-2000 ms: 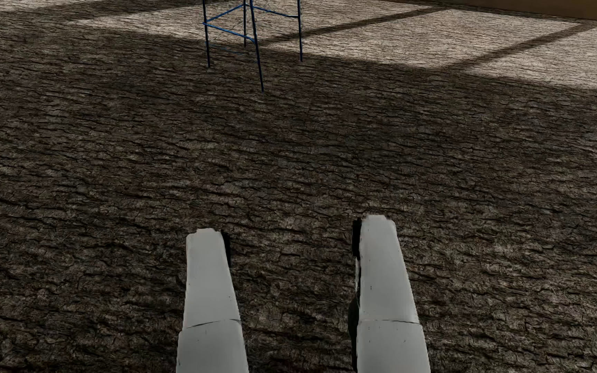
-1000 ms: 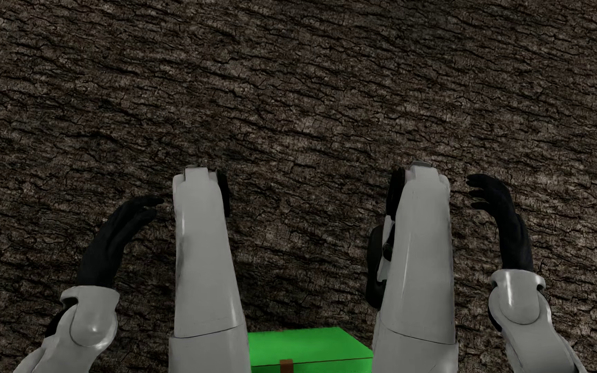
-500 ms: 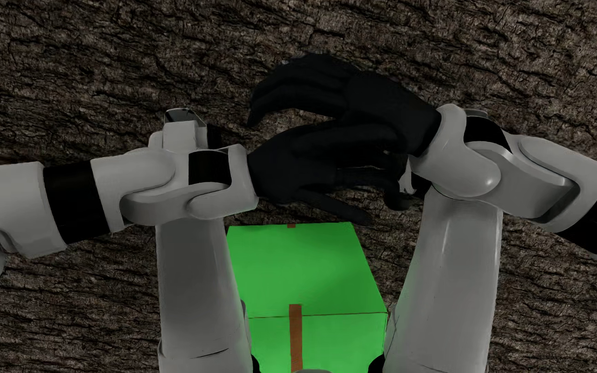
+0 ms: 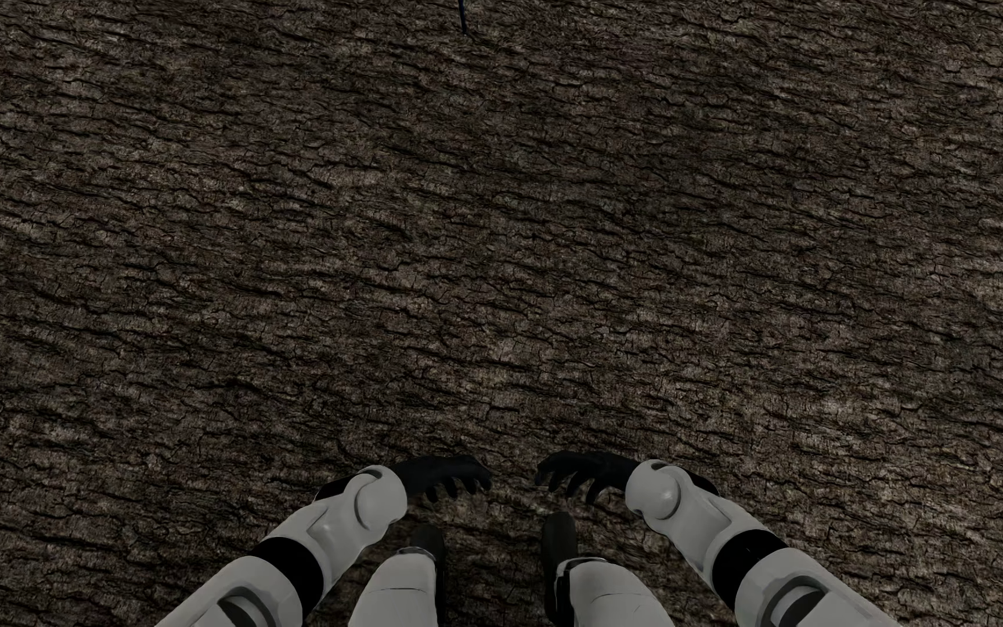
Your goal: Stand up from the green box
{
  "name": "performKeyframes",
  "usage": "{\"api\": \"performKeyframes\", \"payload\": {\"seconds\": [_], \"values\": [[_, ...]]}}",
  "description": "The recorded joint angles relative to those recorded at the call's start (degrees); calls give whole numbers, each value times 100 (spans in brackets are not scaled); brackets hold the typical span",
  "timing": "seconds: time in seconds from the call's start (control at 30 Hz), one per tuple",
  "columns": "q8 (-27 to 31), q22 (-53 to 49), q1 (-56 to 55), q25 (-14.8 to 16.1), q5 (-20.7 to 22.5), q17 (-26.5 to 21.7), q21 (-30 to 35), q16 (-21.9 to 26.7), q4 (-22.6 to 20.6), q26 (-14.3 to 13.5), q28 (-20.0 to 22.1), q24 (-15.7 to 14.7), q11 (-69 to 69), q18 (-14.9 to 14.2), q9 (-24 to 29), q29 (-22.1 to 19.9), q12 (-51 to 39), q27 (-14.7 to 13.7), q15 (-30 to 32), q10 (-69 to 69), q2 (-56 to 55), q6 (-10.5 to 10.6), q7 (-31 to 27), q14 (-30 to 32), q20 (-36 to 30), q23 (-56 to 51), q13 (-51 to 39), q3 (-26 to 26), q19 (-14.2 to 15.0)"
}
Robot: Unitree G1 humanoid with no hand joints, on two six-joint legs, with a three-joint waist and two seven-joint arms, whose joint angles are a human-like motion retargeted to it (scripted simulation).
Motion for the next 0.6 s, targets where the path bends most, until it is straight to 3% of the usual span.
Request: {"api": "performKeyframes", "payload": {"seconds": [0.07,0.1,0.2,0.3,0.4,0.47,0.6], "values": [[-115,-446,756,496,34,-181,-487,279,-111,-23,3,-172,-842,71,-652,-212,698,124,149,-709,854,-2,142,85,414,-29,773,2,-50],[-157,-616,1084,602,45,-247,-723,413,-144,-76,-35,-212,-1160,103,-925,-296,1009,94,185,-987,1200,-15,208,91,676,-52,1102,19,-46],[-334,-451,2007,728,43,-342,-1307,570,-163,-127,198,-398,-1501,76,-1418,-554,1781,-25,23,-1562,2041,-37,477,67,1503,215,1829,74,55],[-454,673,2610,717,78,-260,-1540,421,-139,263,737,-685,-1744,68,-1736,-592,2164,115,-52,-1778,2627,-96,665,-73,1985,992,2118,135,134],[-481,1495,2744,608,54,-173,-1756,408,-69,397,616,-465,-1757,-29,-1925,-555,2325,197,-183,-1728,2816,-139,687,-200,2042,1459,2310,154,196],[-518,1582,2771,634,66,-160,-1844,472,-70,343,377,-218,-1763,-28,-1952,-527,2464,207,-196,-1730,2854,-143,723,-208,2043,1489,2427,152,193],[-513,1200,2744,631,57,-122,-1780,607,-73,189,143,-257,-1759,-19,-1975,-385,2681,110,-212,-1733,2832,-155,694,-201,2159,1169,2517,165,187]]}}
